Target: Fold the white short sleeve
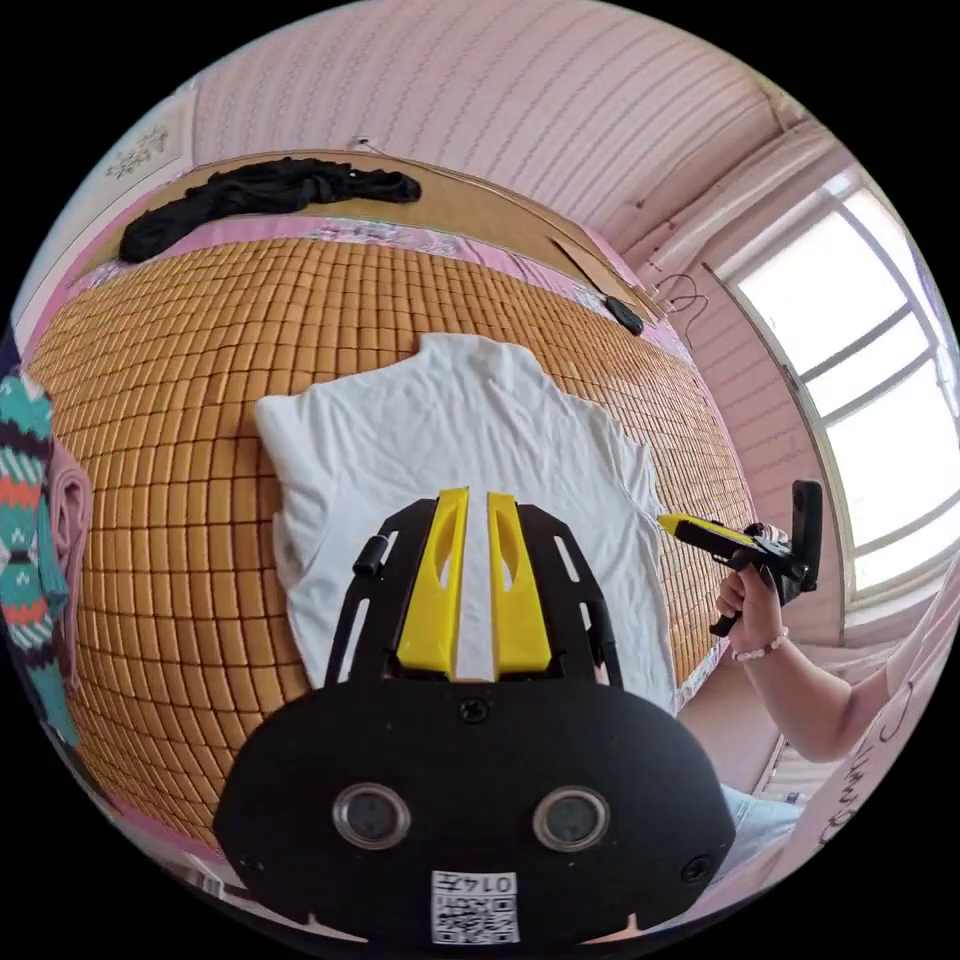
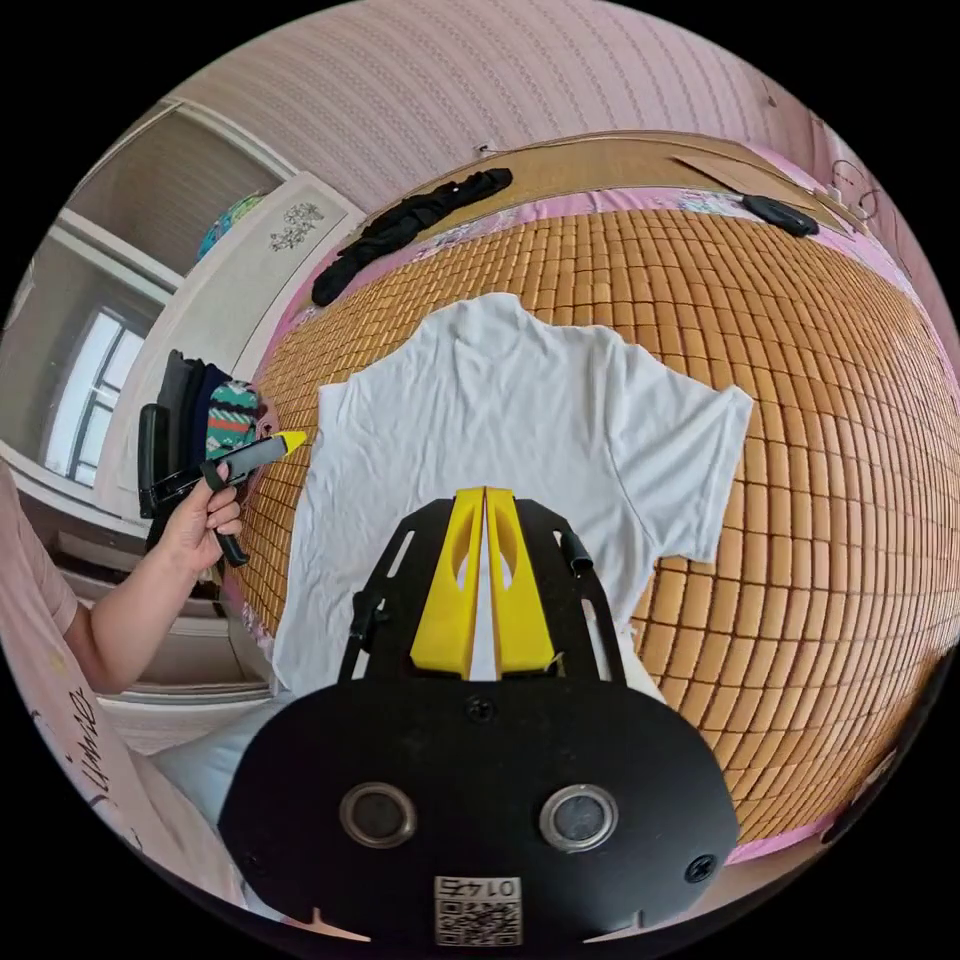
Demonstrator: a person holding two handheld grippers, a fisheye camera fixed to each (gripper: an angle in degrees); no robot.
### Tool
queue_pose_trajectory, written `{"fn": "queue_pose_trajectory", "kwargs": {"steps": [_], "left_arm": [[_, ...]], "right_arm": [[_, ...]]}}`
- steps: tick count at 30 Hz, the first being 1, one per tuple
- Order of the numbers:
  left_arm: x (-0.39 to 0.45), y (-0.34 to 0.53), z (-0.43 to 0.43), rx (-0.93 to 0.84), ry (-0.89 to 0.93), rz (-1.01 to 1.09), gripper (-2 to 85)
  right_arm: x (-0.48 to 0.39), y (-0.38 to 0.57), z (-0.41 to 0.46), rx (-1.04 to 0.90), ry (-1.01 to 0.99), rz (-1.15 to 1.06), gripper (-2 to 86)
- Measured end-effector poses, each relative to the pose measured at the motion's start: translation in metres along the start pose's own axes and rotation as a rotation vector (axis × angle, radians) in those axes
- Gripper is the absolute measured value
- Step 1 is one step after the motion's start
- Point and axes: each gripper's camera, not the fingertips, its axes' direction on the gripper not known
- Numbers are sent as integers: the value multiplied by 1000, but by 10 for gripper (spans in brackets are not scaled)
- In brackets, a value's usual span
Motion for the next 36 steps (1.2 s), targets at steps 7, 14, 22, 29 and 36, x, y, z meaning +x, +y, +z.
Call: {"fn": "queue_pose_trajectory", "kwargs": {"steps": [7,14,22,29,36], "left_arm": [[-96,67,-66,65,-139,-244,39],[-117,81,-84,115,-72,-269,45],[-109,86,-98,124,3,-201,48],[-98,72,-91,105,39,-127,60],[-103,63,-49,1,-53,-167,66]], "right_arm": [[-167,-82,119,-163,-207,-422,17],[-256,-140,239,-275,46,-454,67],[-192,-115,214,-118,-19,-167,10],[-160,-103,229,-230,7,-149,28],[-216,-143,271,-191,17,-390,81]]}}
